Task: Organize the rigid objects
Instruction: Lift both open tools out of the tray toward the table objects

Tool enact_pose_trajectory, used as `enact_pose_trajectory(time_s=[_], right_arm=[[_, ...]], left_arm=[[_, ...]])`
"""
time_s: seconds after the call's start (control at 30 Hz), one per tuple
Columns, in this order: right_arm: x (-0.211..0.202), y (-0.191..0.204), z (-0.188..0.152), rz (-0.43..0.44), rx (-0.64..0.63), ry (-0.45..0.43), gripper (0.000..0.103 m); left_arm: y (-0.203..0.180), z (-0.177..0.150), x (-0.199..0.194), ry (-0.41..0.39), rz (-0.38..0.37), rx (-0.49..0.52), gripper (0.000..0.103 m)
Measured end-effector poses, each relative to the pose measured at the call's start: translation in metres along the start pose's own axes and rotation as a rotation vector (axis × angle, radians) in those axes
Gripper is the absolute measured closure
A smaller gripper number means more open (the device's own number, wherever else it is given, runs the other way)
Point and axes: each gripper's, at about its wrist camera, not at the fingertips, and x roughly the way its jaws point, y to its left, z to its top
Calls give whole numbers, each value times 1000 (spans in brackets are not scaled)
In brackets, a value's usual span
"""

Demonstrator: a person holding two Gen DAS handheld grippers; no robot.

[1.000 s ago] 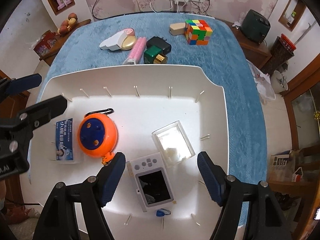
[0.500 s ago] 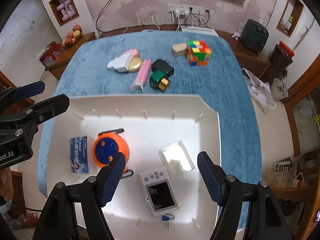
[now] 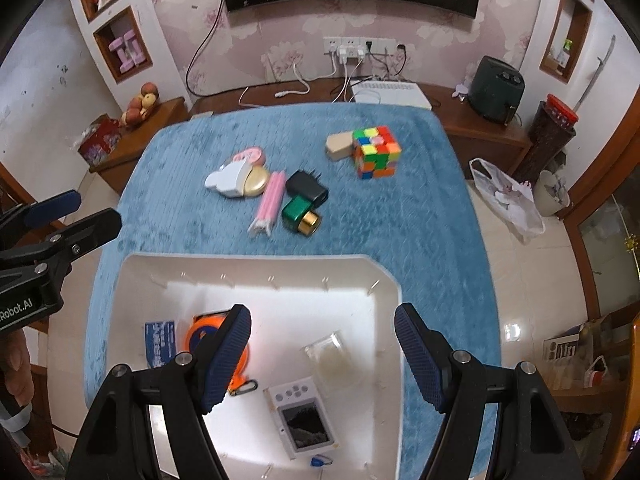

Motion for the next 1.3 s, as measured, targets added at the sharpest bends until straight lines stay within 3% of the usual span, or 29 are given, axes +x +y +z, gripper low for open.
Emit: enact_pose_trajectory(time_s=[0.8,1.07,1.3], right_arm=[[22,-45,64,6,34,-37,28],[55,-68,93,14,76,-7,28],[92,-81,117,9,62,26,28]], left_arm=[[9,47,21,-34,73,-35,19],[19,56,57,17,92,-48,19],[28,57,105,125,75,38,19]])
